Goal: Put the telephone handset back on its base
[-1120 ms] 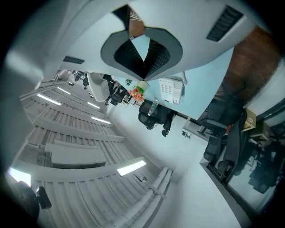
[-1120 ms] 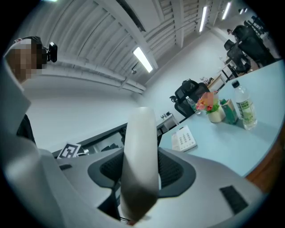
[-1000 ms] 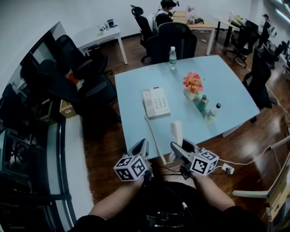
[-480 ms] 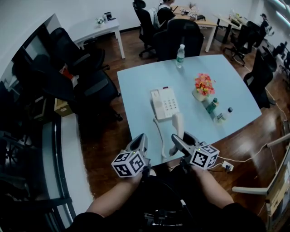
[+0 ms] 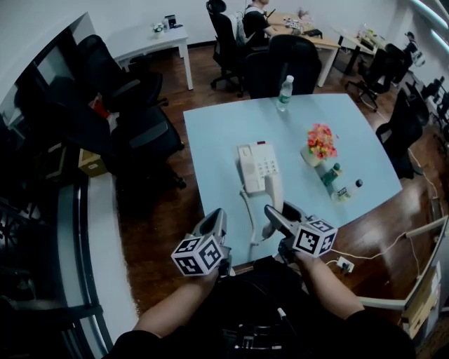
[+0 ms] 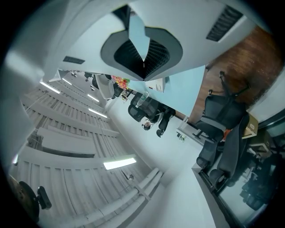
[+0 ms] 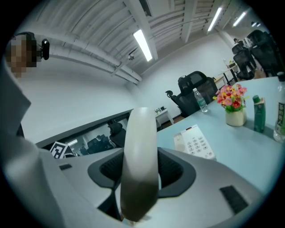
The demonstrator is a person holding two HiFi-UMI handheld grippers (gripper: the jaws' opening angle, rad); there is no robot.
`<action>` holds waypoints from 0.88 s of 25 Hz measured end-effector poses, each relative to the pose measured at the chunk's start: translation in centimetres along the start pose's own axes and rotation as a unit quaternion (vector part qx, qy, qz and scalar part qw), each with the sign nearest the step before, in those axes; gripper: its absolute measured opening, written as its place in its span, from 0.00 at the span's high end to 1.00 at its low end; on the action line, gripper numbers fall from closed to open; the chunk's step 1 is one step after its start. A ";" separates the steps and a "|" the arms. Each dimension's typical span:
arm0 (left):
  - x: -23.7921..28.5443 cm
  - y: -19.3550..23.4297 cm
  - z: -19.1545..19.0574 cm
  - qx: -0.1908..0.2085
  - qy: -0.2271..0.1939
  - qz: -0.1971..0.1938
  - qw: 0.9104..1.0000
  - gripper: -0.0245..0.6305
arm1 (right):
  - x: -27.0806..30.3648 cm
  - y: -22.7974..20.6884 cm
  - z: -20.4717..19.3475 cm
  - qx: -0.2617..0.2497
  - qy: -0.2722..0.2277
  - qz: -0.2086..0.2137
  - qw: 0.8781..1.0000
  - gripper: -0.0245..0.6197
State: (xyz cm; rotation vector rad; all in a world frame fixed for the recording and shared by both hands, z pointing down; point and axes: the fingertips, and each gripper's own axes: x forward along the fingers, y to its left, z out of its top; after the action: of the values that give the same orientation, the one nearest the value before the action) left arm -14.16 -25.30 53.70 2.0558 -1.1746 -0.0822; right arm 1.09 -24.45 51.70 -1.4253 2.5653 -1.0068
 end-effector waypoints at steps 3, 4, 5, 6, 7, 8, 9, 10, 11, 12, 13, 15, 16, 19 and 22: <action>0.0 1.0 0.6 -0.011 -0.007 0.013 1.000 0.96 | 1.8 -1.3 0.3 0.007 0.020 -0.005 1.000 0.59; 0.0 1.3 0.8 -0.014 -0.010 0.018 1.000 0.96 | 2.5 -1.7 0.5 0.005 0.027 -0.008 1.000 0.59; 0.0 1.6 1.1 -0.016 -0.013 0.022 1.000 0.96 | 3.3 -2.2 0.5 0.003 0.034 -0.011 0.999 0.59; 0.0 2.0 1.2 -0.018 -0.014 0.025 0.999 0.96 | 4.3 -2.8 0.5 0.000 0.040 -0.014 0.999 0.59; 0.1 2.4 1.1 -0.020 -0.011 0.028 0.999 0.96 | 5.3 -3.5 0.5 -0.003 0.047 -0.018 0.999 0.59; 0.2 2.8 1.0 -0.023 -0.005 0.032 0.999 0.96 | 6.4 -4.4 0.5 -0.005 0.053 -0.023 0.998 0.59; 0.4 3.3 0.7 -0.026 0.002 0.037 0.999 0.96 | 7.5 -5.3 0.5 -0.005 0.059 -0.030 0.998 0.59; 0.5 3.8 0.5 -0.030 0.008 0.044 0.999 0.96 | 8.6 -6.2 0.5 -0.005 0.066 -0.037 0.997 0.59; 0.6 4.3 0.3 -0.035 0.013 0.052 0.998 0.96 | 9.7 -7.1 0.5 -0.003 0.073 -0.046 0.996 0.59; 0.5 4.7 0.1 -0.040 0.015 0.059 0.997 0.96 | 10.7 -8.0 0.5 -0.002 0.081 -0.056 0.995 0.59; 0.4 5.0 0.1 -0.043 0.015 0.065 0.997 0.96 | 11.8 -8.9 0.5 -0.003 0.091 -0.068 0.994 0.59; 0.0 5.2 0.1 -0.045 0.011 0.076 0.996 0.96 | 13.8 -10.8 0.3 -0.011 0.115 -0.099 0.988 0.59; -0.2 5.3 0.1 -0.044 0.008 0.081 0.996 0.96 | 14.9 -11.9 0.1 -0.017 0.127 -0.115 0.985 0.59; -0.6 5.9 0.1 -0.047 0.003 0.096 0.994 0.96 | 17.9 -14.6 -0.3 -0.033 0.152 -0.169 0.973 0.59; -0.7 6.3 0.0 -0.053 0.005 0.104 0.993 0.96 | 20.1 -16.1 -0.3 -0.044 0.164 -0.203 0.965 0.59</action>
State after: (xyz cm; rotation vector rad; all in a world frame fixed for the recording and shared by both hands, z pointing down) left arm -19.10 -26.61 57.54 1.8285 -1.3426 -0.0323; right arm 1.42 -45.72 66.18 -2.0231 2.6158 -1.2888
